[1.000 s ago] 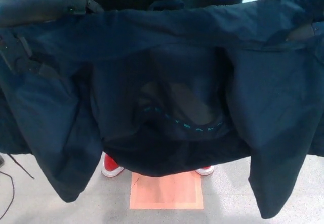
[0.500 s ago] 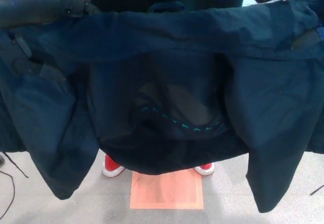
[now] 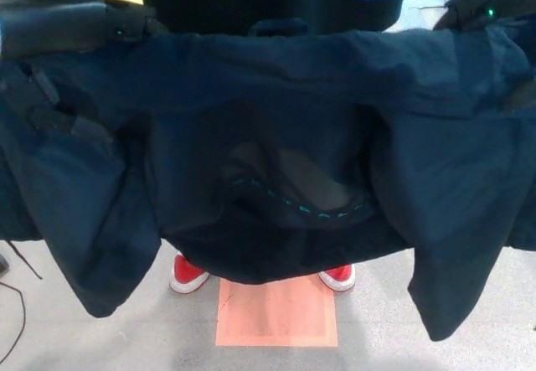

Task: A person hands a coat to the robot and the robot grabs it with both hands and holds it while the person wears the coat.

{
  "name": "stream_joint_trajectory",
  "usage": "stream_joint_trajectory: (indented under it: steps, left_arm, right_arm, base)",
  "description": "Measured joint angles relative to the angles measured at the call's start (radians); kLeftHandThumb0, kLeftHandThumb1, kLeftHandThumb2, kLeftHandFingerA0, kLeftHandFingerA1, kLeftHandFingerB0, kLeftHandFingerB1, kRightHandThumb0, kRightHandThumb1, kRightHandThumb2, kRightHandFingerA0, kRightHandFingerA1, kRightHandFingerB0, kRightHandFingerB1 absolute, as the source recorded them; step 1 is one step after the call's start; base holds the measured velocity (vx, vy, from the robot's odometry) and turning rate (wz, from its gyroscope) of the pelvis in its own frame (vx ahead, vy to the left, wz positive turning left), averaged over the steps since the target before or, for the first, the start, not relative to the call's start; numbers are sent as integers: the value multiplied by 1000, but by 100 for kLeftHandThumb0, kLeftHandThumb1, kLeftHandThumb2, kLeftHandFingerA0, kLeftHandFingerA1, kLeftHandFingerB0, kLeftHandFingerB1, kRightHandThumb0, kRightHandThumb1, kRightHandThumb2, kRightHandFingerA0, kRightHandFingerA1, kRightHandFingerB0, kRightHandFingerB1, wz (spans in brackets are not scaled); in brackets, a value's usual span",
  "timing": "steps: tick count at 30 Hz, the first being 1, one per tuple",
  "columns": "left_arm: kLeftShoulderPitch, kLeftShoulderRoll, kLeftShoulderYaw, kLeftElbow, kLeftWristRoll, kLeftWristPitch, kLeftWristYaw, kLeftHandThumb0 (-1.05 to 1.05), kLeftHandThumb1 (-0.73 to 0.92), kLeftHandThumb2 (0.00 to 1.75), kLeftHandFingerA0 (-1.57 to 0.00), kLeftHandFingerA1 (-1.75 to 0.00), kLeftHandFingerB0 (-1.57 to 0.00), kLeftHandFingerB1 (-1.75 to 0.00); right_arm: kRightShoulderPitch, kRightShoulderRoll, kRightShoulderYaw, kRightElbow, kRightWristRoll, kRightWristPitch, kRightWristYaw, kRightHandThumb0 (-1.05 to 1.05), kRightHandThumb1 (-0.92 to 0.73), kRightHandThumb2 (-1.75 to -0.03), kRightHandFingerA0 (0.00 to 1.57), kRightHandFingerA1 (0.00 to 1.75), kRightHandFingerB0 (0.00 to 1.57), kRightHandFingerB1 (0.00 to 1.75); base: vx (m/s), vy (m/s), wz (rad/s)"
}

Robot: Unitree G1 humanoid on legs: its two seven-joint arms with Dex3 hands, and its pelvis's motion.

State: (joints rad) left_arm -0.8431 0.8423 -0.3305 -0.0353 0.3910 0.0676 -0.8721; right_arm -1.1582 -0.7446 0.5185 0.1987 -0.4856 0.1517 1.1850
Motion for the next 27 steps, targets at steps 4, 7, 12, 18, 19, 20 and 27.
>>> stream_joint_trajectory:
  steps: [4, 7, 12, 18, 19, 20, 27]
  left_arm:
    - [-4, -20, -2, -5, 8, -1, 13, -61, 92, 74, -102, -95, -89, -75]
    - [-1, -25, -1, -4, 21, -15, 48, -34, 82, 69, -78, -158, -69, -124]
    - [14, -26, -1, -3, 44, -43, 117, -37, 83, 66, -78, -173, -69, -150]
    - [41, -26, -1, -2, 75, -79, 197, -36, 82, 64, -80, -175, -62, -160]
    - [47, -26, -1, -2, 78, -85, 210, -36, 80, 63, -80, -175, -62, -159]
    - [58, -26, -1, -3, 85, -96, 235, -36, 80, 63, -80, -175, -62, -159]
    - [111, -37, 0, -4, 127, -133, 364, -34, 77, 64, -83, -170, -69, -138]
  right_arm:
    - [62, -3, -34, -33, -13, -45, -85, -45, -73, -113, 82, 96, 31, 52]
    - [110, -4, -64, -55, -22, -74, -150, -38, -92, -68, 75, 78, 70, 54]
    - [175, -4, -103, -71, -32, -125, -265, -37, -90, -66, 79, 110, 54, 46]
    - [242, -4, -148, -76, -33, -178, -384, -35, -86, -66, 93, 127, 79, 79]
    - [253, -3, -153, -77, -33, -186, -402, -36, -84, -70, 90, 155, 57, 51]
    - [273, -3, -164, -76, -33, -203, -435, -36, -84, -70, 90, 155, 57, 51]
    - [358, 3, -231, -79, -32, -272, -582, -36, -87, -65, 92, 116, 79, 101]
  base:
    - [0, 0, 0]
    - [0, 0, 0]
    - [0, 0, 0]
    - [0, 0, 0]
    - [0, 0, 0]
    - [0, 0, 0]
    - [0, 0, 0]
